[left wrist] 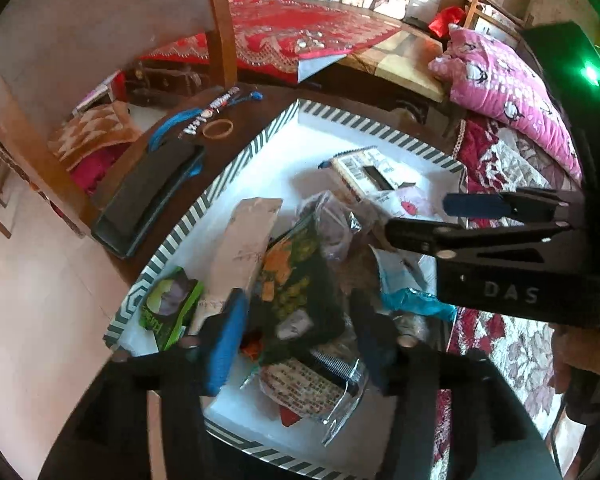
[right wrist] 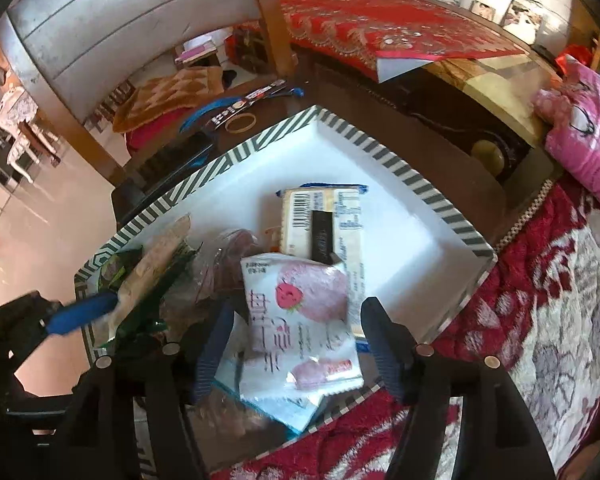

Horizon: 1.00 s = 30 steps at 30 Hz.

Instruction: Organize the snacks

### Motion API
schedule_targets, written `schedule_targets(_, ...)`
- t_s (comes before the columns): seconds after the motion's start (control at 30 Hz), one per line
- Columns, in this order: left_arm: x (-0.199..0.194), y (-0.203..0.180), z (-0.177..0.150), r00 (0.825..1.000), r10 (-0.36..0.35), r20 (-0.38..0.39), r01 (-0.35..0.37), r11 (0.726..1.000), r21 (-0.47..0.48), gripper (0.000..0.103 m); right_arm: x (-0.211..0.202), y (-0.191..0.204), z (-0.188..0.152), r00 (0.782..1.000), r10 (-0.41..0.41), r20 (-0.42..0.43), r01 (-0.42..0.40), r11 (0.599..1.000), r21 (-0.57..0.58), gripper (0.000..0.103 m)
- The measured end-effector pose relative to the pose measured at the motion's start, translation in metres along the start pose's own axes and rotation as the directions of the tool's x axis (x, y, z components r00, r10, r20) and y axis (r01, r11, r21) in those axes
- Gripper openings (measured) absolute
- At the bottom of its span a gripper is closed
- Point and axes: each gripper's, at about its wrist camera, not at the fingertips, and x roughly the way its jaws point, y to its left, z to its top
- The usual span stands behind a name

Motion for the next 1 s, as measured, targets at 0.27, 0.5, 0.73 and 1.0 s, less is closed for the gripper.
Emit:
schedule_targets(0.27, -0.026, -0.013, -0.005, 0.997, 0.037, 0.067, -0.038, 0.999, 0.015, 0.079, -0.050, -0.013, -0.029, 0.993, -0.006, 0.118, -0.001, 0.998, 0.064, 0.078)
schedule_targets(0.5, -0.047, -0.035, -0.014, 0.990, 0.035, 0.138, -0.043, 0.998, 0.052, 0.089, -0.087, -0.031, -0.072, 0.976, -0.026, 0.217, -0.010, 0.986, 0.167, 0.084)
schedule_targets(0.73, -0.056, -0.048, -0.022, 0.987, 0.041, 0.155, -0.053, 0.996, 0.074, 0.093, -0.100, -0.036, -0.102, 0.968, -0.043, 0.245, -0.009, 0.978, 0.207, 0.086)
schedule_targets(1.0, -0.059, -0.052, -0.029, 0.986, 0.058, 0.156, -0.072, 0.994, 0.086, 0.093, -0.104, -0.031, -0.118, 0.970, -0.051, 0.236, 0.007, 0.982, 0.186, 0.088)
